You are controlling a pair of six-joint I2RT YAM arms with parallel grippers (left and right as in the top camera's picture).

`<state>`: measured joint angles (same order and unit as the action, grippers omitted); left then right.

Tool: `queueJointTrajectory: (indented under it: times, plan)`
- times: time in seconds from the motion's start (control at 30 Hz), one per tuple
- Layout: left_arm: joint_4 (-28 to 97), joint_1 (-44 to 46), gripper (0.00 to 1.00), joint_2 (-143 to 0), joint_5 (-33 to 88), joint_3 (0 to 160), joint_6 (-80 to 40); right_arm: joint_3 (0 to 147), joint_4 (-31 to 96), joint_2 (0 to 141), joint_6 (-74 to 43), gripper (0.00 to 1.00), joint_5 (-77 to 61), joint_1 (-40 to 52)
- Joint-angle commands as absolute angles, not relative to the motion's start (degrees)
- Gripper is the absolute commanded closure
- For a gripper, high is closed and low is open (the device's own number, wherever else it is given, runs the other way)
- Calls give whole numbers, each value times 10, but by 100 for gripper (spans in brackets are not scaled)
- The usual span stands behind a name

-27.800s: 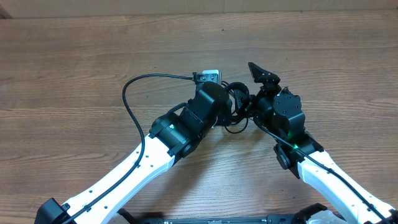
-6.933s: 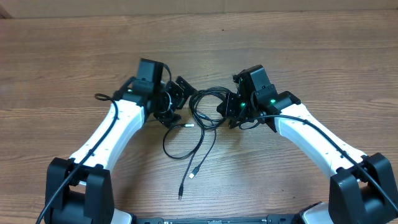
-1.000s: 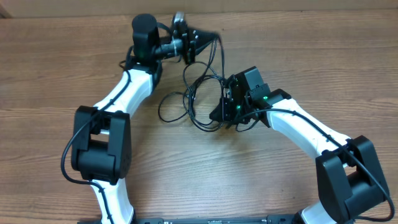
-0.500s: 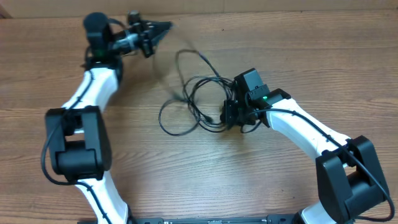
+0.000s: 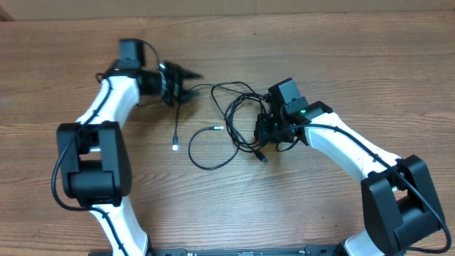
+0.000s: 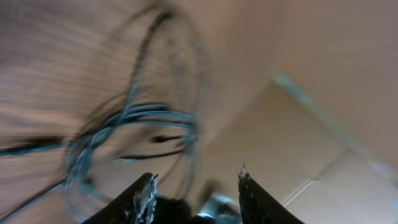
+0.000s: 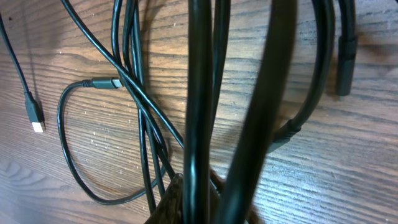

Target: Untangle cables

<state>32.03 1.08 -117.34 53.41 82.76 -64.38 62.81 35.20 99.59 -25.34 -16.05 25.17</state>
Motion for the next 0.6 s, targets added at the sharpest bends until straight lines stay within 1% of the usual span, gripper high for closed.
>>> queueJointTrajectory:
  times: [0.0,0.07,0.17,0.3,0.4,0.43,0.5,0.57]
  plan:
    - [369,76,57,-1169,355,829,-485,633,349,988,-255,96,-155,250]
    - [369,110,53,-1169,312,829,-475,633,348,988,-255,96,-155,251]
    - [379,173,53,-1169,146,829,-458,633,350,988,-255,96,-161,251]
    - [384,209,51,-1169,78,829,-458,633,355,988,-255,96,-163,251]
    - [384,215,59,-1170,44,829,-458,633,355,988,-255,96,-164,250]
    - [384,215,63,-1170,42,828,-458,633,355,988,-255,96,-164,251]
    - [383,215,67,-1170,42,827,-458,633,355,988,-255,96,-164,251]
    - [383,220,69,-1170,43,826,-458,633,355,988,-255,96,-164,251]
